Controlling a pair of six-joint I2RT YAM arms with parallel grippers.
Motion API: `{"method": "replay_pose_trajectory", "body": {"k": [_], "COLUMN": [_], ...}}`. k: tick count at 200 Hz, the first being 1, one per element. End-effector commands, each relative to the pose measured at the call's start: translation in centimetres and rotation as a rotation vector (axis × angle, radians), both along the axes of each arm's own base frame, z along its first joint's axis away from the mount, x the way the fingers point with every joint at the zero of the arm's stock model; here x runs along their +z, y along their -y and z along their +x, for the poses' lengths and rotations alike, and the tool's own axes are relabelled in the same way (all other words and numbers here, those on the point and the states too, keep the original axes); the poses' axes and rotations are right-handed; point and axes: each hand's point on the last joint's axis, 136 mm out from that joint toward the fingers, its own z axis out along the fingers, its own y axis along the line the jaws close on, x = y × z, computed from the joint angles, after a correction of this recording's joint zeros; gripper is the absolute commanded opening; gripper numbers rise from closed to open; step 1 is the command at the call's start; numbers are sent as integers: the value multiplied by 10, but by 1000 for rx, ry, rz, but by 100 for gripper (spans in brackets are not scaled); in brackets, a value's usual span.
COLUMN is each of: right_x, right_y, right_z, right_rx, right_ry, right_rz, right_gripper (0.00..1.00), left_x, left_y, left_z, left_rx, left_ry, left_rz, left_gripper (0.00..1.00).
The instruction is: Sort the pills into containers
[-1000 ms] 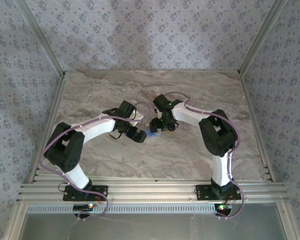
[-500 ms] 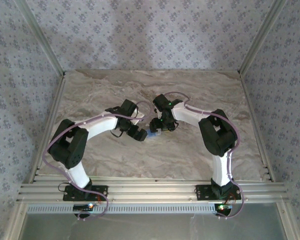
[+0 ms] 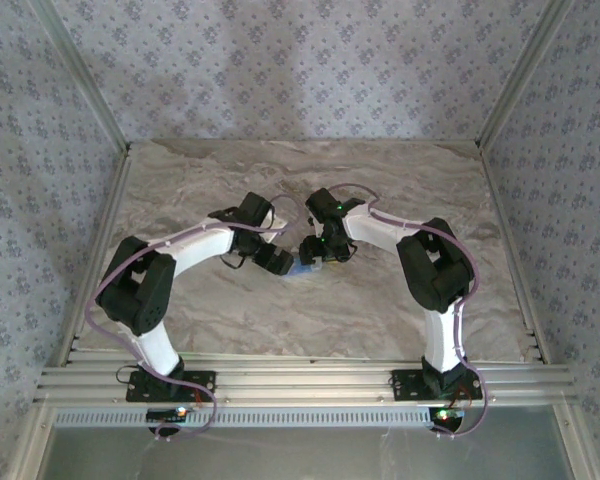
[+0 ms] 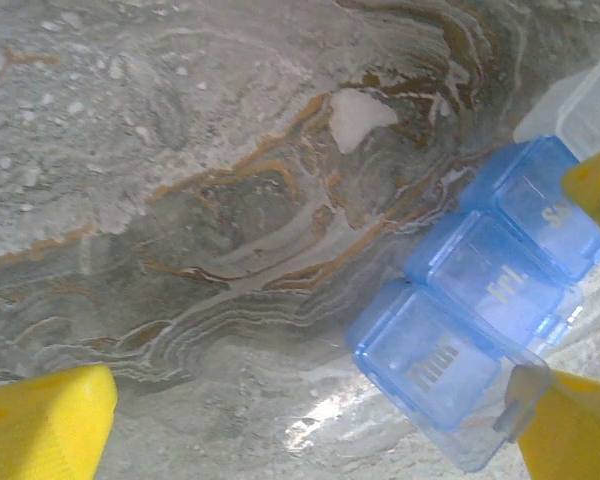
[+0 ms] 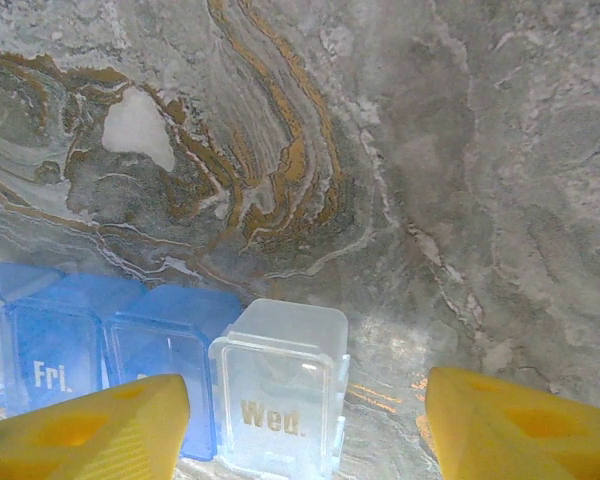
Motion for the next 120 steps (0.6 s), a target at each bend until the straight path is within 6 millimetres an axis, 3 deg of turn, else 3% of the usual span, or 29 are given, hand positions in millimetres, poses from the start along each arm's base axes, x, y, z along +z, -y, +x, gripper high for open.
{"method": "replay_pose_trajectory", "body": {"k": [1, 120], "right_x": [-28, -33], "right_y": [15, 16], "right_z": [-17, -19], "right_rx": [5, 13], "right_ry": [-88, -100], "right_rz": [-86, -98], "right_gripper": [67, 66], "left_x": [0, -7], "left_y": [-3, -13], "left_z": [9, 29], "left_rx": [16, 74], "left_ry": [-1, -25], "left_rz": [13, 6], "left_gripper": [100, 100]}}
